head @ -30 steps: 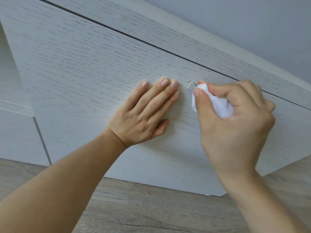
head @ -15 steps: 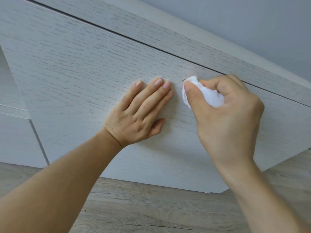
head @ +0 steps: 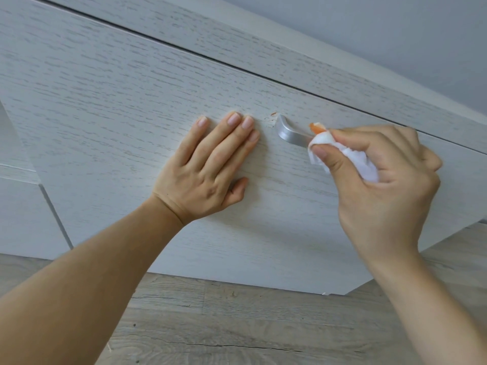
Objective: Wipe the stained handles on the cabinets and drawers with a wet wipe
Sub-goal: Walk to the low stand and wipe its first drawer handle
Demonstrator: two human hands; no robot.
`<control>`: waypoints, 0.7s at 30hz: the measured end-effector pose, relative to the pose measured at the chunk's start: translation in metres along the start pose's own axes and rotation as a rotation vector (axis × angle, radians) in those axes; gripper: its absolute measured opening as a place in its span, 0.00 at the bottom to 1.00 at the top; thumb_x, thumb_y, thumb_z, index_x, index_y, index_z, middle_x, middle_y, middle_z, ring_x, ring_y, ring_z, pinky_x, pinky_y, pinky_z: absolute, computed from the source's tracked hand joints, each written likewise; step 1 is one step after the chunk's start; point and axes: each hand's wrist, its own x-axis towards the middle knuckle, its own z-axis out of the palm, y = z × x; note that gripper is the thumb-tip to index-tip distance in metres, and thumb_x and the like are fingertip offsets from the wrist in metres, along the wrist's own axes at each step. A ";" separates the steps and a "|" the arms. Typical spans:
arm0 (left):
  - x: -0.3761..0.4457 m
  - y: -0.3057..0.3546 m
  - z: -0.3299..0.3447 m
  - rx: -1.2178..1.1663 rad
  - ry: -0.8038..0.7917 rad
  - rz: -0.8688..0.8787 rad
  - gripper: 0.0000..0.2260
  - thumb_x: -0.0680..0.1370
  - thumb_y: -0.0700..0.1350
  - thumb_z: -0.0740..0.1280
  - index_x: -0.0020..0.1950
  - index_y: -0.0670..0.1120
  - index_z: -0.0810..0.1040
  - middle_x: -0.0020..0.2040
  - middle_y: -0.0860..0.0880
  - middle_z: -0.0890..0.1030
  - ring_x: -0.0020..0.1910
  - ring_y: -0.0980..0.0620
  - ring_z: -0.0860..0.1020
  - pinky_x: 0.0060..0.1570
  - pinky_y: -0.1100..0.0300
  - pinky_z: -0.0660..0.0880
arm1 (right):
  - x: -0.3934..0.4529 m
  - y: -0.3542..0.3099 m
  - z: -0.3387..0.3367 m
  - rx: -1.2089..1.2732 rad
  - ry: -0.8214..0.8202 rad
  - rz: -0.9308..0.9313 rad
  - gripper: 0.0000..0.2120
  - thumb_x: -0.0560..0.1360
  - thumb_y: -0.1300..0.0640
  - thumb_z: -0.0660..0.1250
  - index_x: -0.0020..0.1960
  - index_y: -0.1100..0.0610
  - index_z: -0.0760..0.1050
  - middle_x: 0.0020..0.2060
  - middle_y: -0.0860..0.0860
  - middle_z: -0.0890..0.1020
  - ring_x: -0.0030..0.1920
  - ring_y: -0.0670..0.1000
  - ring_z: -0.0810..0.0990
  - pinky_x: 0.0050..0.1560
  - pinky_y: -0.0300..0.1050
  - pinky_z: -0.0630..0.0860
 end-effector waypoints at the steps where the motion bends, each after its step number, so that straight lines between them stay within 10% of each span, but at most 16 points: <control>1: 0.000 0.000 0.000 0.001 0.001 0.005 0.29 0.78 0.52 0.55 0.75 0.37 0.60 0.70 0.40 0.66 0.74 0.44 0.60 0.74 0.50 0.54 | -0.001 0.003 -0.001 -0.013 -0.001 -0.022 0.02 0.75 0.51 0.69 0.45 0.47 0.77 0.40 0.40 0.77 0.45 0.44 0.74 0.50 0.53 0.64; 12: -0.001 0.000 0.000 0.039 -0.004 0.014 0.29 0.79 0.53 0.55 0.75 0.36 0.60 0.71 0.39 0.63 0.76 0.46 0.55 0.74 0.48 0.55 | -0.010 0.035 -0.017 0.052 0.015 -0.003 0.02 0.75 0.54 0.70 0.47 0.47 0.79 0.42 0.42 0.80 0.47 0.50 0.76 0.48 0.64 0.71; 21: -0.001 0.000 -0.004 0.019 -0.039 0.013 0.31 0.78 0.54 0.56 0.75 0.35 0.57 0.70 0.37 0.63 0.77 0.45 0.51 0.74 0.46 0.53 | -0.018 0.039 -0.019 0.440 0.108 0.463 0.09 0.74 0.61 0.70 0.54 0.59 0.81 0.46 0.48 0.83 0.51 0.41 0.80 0.53 0.34 0.74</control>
